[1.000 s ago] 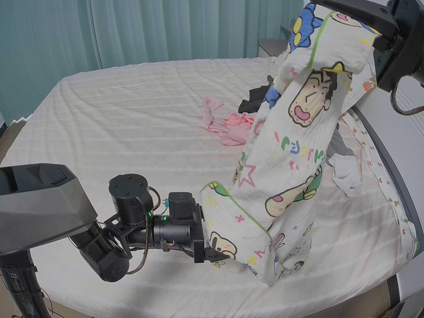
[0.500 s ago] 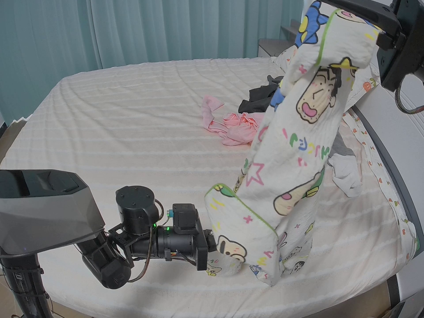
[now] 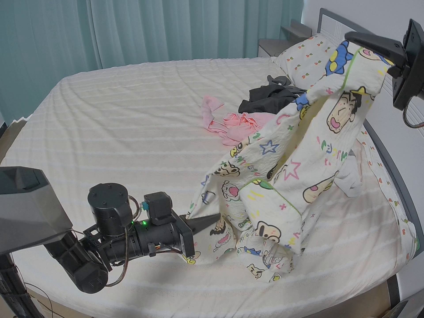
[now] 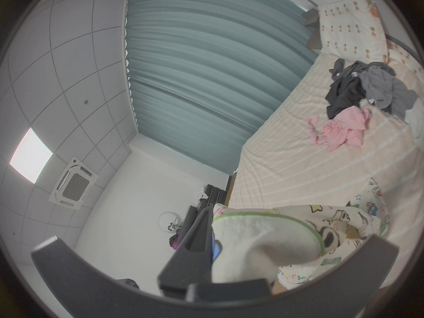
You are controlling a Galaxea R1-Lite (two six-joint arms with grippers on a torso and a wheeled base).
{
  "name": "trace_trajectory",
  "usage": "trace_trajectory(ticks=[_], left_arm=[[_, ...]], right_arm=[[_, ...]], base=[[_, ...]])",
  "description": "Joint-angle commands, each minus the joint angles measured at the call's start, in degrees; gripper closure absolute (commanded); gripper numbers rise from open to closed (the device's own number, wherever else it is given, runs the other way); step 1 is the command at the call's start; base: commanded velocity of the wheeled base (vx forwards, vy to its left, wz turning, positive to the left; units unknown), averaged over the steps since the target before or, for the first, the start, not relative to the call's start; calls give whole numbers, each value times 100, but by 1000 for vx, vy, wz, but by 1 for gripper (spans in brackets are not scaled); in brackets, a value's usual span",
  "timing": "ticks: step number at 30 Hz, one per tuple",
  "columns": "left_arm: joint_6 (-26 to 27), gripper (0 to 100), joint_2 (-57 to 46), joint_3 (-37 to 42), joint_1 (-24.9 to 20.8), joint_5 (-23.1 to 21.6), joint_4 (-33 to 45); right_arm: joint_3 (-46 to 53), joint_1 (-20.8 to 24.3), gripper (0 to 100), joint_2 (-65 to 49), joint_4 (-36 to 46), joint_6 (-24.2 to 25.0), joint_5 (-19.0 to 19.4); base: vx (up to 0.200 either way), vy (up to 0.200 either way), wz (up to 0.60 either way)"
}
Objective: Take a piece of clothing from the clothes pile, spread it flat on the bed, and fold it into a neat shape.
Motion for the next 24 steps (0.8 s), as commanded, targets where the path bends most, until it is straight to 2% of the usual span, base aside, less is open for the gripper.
trace_trajectory(ticks=[1,3,4,6,9,10,14,18,24], left_arm=[[-8,100,-733,-145,-32,955,33],[1,100,-794,-312,-24,1403,51],[36,100,-812,-505,-15,2001,51],[97,100,-821,-777,-15,2660,51],[405,100,-821,-1173,12,3275,51],[475,100,-821,-1217,20,3319,51],[1337,100,-1005,-1762,29,3539,60],[1495,100,-1067,-2737,20,4136,350],[1802,100,-1339,-3484,-32,4435,675]], right_arm=[[367,-831,100,-76,-50,-34,221],[411,-1033,100,-49,-103,-42,265],[455,-1244,100,-5,-191,-51,317],[508,-1473,100,83,-322,-104,361],[552,-1798,100,258,-481,-306,361],[552,-1833,100,276,-489,-341,353],[508,-2062,100,381,-551,-587,317],[376,-2071,100,373,-859,-622,291],[-169,-2062,100,390,-1087,-649,282]], base=[[0,0,0],[0,0,0],[0,0,0],[0,0,0],[0,0,0],[0,0,0],[0,0,0],[0,0,0],[0,0,0]])
